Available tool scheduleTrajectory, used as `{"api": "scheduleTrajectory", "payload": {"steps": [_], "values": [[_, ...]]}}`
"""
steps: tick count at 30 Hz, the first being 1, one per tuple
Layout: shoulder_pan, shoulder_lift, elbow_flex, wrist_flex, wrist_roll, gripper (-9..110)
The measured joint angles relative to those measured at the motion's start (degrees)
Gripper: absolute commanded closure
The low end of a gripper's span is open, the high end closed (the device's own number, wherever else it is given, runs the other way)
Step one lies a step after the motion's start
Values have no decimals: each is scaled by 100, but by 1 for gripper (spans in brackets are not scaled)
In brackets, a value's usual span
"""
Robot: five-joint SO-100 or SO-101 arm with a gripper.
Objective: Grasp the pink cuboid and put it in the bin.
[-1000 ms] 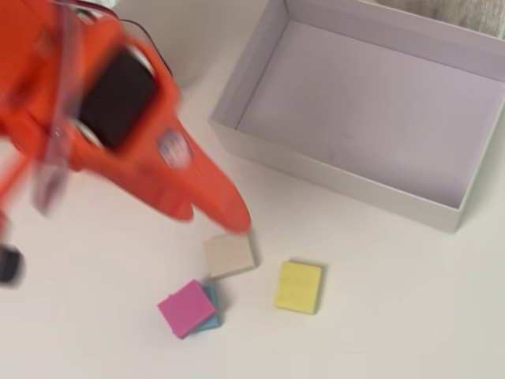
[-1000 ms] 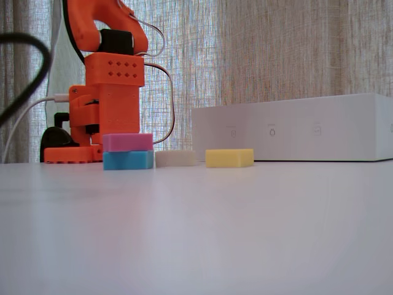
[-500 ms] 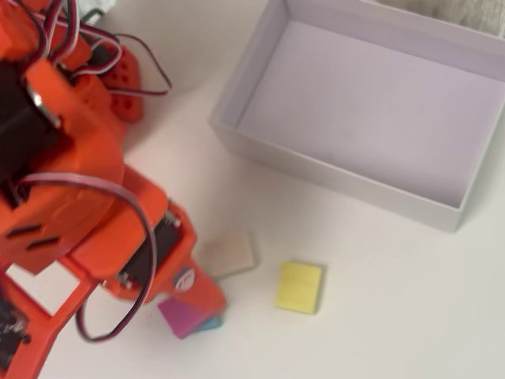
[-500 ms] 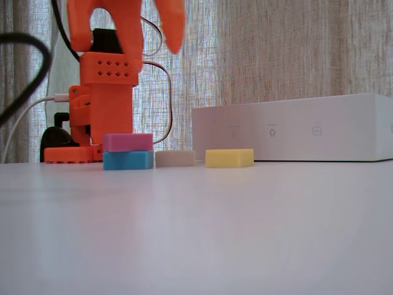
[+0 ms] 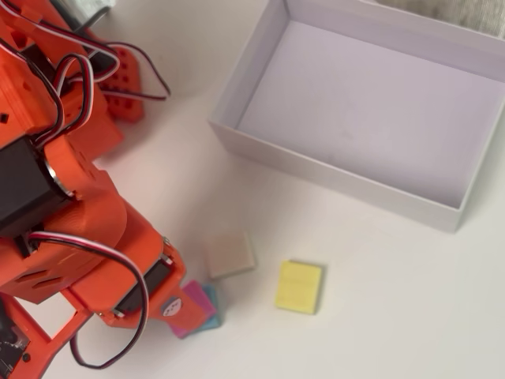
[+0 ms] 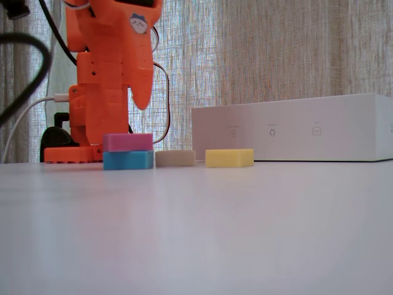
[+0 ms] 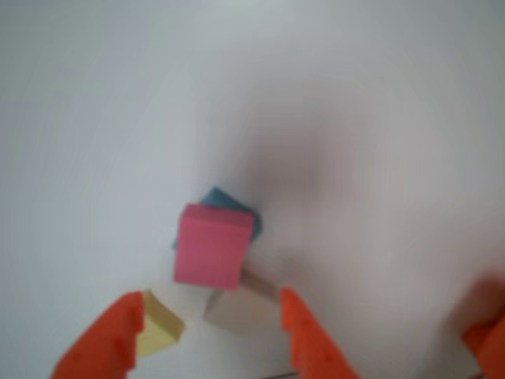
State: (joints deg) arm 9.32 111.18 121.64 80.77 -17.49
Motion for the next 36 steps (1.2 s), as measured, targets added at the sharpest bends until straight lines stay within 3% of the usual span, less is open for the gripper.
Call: {"api": "scheduleTrajectory", "payload": {"steps": [15,36], "values": [[97,-404,211,-562,0,80],[132,-264,404,-483,9,80]]}}
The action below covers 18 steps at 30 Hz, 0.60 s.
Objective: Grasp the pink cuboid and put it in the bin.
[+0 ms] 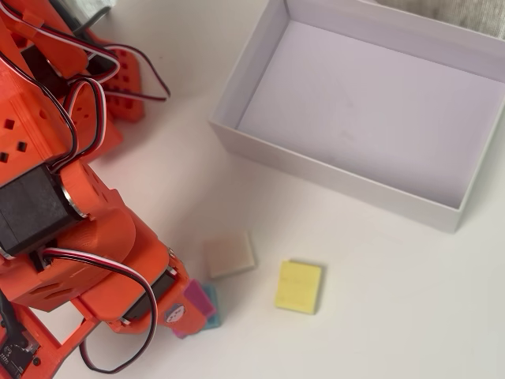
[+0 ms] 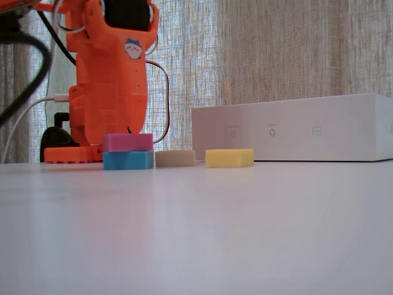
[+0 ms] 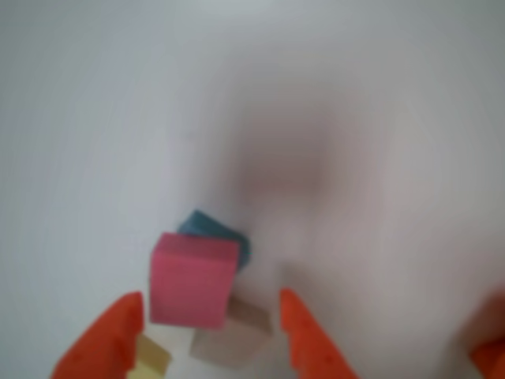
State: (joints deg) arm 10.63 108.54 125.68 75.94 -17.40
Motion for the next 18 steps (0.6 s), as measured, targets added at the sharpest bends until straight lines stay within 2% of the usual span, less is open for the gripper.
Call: {"api": "scheduleTrajectory", "payload": {"steps": [18], "values": [[-70,35,-88,-185,18,80]]}}
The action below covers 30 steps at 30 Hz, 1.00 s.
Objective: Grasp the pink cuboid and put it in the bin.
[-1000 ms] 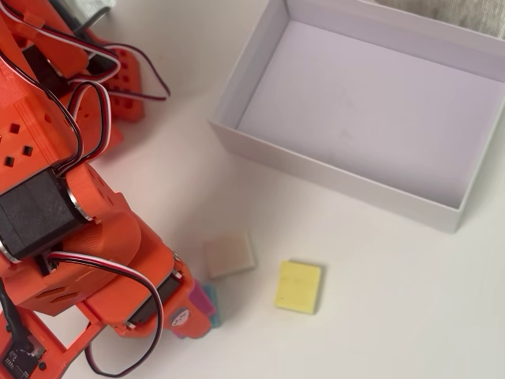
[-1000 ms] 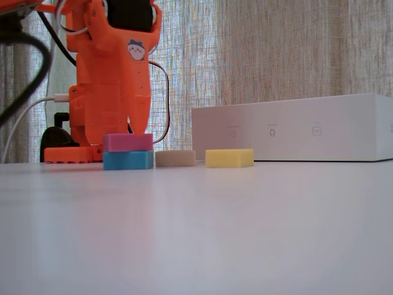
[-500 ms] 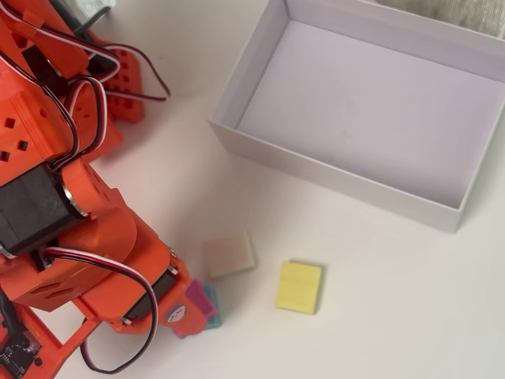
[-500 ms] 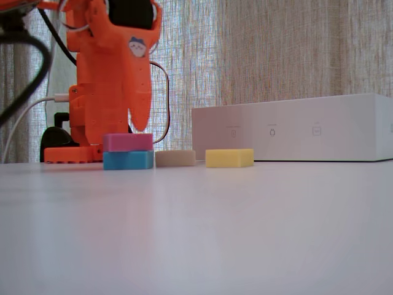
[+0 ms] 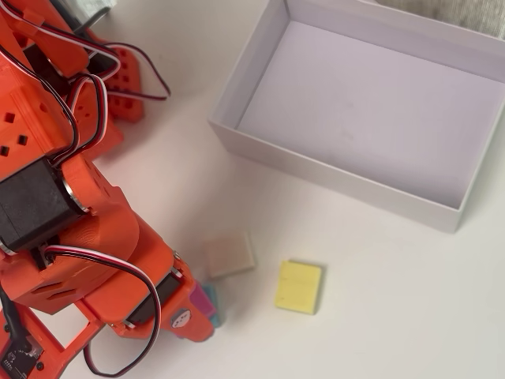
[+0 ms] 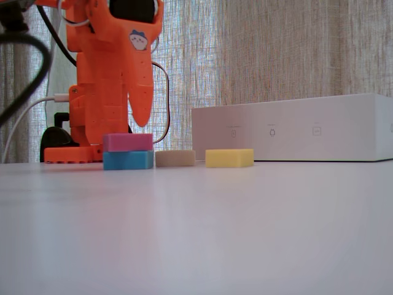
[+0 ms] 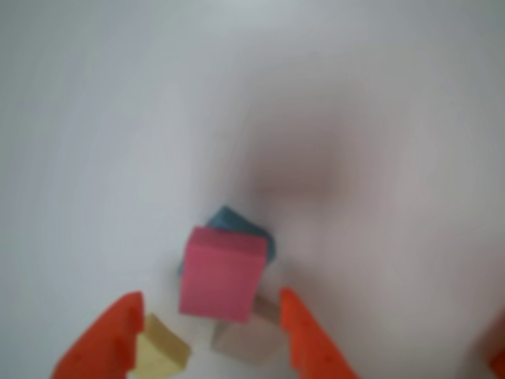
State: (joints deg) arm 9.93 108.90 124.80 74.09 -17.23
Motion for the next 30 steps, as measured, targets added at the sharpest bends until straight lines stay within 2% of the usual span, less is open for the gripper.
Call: {"api": "scheduleTrajectory", "payload": {"steps": [30], "values": [[18,-123,255,-519,0,87]]}}
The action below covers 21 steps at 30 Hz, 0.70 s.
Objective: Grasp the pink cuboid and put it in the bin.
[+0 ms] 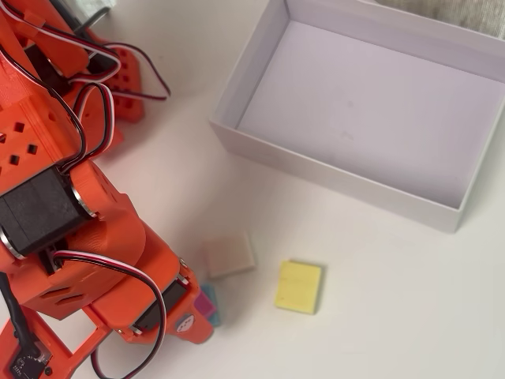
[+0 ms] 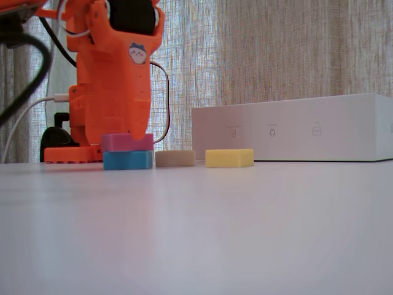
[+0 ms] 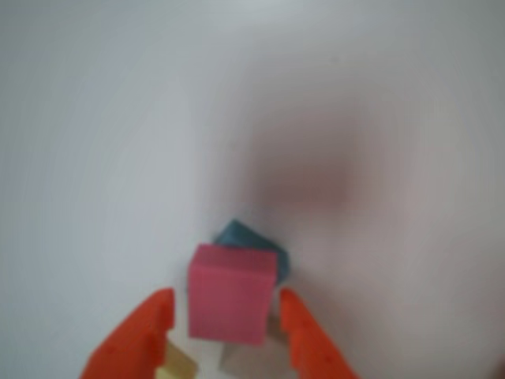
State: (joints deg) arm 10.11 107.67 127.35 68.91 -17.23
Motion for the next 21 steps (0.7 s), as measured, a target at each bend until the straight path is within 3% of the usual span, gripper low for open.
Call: {"api": "scheduleTrajectory", "payload": {"steps": [13,17,21], "values": [[-9,0,35,-97,0,96],[-9,0,35,-158,0,110],[-18,9,35,-202,26,110]]}}
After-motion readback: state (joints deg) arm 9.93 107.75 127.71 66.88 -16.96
